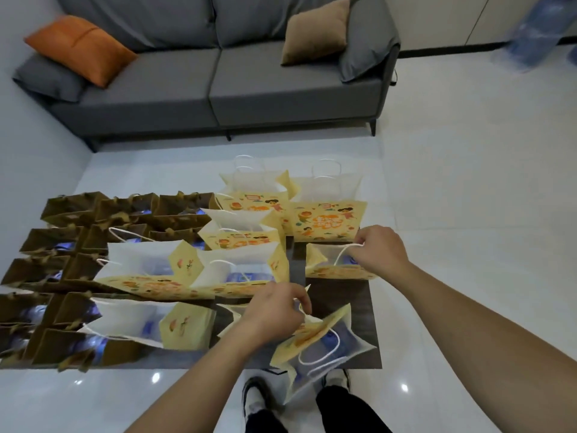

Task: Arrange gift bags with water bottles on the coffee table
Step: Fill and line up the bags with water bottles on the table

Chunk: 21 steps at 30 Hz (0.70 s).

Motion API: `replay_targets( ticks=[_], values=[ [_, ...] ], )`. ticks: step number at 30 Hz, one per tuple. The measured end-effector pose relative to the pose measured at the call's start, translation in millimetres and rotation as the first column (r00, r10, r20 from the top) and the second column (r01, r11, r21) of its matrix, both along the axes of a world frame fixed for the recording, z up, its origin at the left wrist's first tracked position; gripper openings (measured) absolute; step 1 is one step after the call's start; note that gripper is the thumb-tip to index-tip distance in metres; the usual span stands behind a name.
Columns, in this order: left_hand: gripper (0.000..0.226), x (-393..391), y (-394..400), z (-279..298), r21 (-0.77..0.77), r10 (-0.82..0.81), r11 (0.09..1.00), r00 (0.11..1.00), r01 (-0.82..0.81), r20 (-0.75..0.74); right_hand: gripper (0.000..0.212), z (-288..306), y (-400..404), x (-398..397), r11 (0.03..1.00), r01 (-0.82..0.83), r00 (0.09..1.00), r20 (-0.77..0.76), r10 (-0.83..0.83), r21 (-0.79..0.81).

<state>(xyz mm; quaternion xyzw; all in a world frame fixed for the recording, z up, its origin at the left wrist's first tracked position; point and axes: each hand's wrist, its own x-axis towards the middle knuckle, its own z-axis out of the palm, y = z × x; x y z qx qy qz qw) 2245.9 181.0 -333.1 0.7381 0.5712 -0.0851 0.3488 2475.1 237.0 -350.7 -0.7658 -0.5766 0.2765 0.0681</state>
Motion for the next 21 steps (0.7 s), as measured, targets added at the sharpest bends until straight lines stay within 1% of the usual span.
replay_targets(
  ticks=[3, 6, 10, 18, 21],
  values=[
    [0.016, 12, 1, 4, 0.021, -0.009, 1.000, 0.999, 0.008, 0.033, 0.011, 5, -3, 6, 0.994, 0.102, 0.995, -0.020, -0.101, 0.036],
    [0.015, 26, 5, 10, 0.016, 0.006, 1.000, 0.996, -0.007, 0.091, 0.014, 9, -8, 12, 0.988, 0.133, 0.991, -0.046, -0.129, 0.078],
    [0.016, 42, 4, 9, -0.015, 0.033, 0.999, 0.988, -0.031, 0.149, 0.011, 8, -17, 21, 0.976, 0.178, 0.983, -0.063, -0.171, 0.129],
    [0.029, 70, 21, 6, 0.019, 0.107, 0.994, 0.984, -0.111, 0.145, 0.014, 16, -26, 43, 0.962, 0.239, 0.971, -0.036, -0.237, 0.134],
    [0.029, 85, 26, 3, 0.041, 0.072, 0.996, 0.987, -0.078, 0.145, 0.015, 17, -32, 51, 0.955, 0.265, 0.964, -0.036, -0.263, 0.133]
  ],
)
